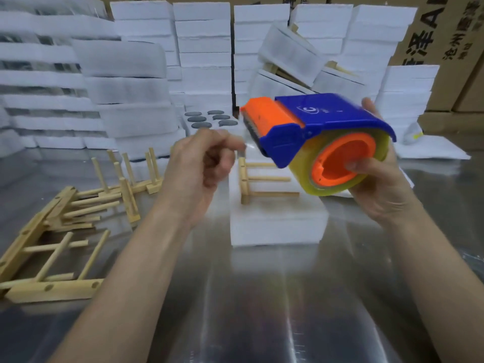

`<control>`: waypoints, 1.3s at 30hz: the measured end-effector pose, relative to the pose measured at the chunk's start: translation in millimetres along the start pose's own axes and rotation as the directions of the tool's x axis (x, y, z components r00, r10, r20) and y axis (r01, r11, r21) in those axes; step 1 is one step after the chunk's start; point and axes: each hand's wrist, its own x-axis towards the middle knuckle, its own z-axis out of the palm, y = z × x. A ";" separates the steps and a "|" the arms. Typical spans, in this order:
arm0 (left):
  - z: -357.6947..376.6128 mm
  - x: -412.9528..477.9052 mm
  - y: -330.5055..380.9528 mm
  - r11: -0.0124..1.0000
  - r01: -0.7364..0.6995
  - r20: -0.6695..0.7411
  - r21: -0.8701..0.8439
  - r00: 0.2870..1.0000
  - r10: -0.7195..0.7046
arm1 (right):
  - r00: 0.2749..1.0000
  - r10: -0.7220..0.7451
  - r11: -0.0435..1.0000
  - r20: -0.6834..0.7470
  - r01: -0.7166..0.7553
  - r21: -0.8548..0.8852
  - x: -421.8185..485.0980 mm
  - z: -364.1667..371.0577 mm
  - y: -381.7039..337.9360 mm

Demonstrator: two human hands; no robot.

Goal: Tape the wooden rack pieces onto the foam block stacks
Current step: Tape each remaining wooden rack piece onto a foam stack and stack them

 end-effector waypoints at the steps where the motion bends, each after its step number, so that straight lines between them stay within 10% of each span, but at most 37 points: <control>1: -6.8 3.3 4.4 0.998 -0.005 -0.044 -0.066 0.999 0.003 | 0.999 -0.013 1.000 -0.032 0.014 0.001 1.9 -5.6 -2.4; 5: -54.9 18.9 15.0 0.943 -0.063 -0.265 -0.328 0.964 -0.028 | 0.976 -0.032 0.998 -0.214 0.021 -0.055 1.6 -39.2 -10.8; 12: -68.1 28.8 -16.9 0.959 0.096 -0.403 0.267 0.915 0.020 | 0.950 -0.026 0.961 -0.312 -0.062 -0.268 6.5 -67.3 -8.6; 24: -68.2 34.2 -62.0 0.829 0.457 -0.425 0.324 0.853 -0.304 | 0.929 0.026 0.946 -0.369 -0.142 -0.290 21.7 -100.2 9.0; 30: -65.1 24.5 -96.8 0.588 0.525 -0.425 0.616 0.849 -0.314 | 0.929 0.073 0.939 -0.364 -0.187 -0.288 17.6 -105.9 12.5; 39: -44.9 6.1 -109.2 0.084 0.240 -0.215 0.967 0.948 -0.233 | 0.927 0.105 0.935 -0.361 -0.216 -0.283 14.6 -107.5 17.5</control>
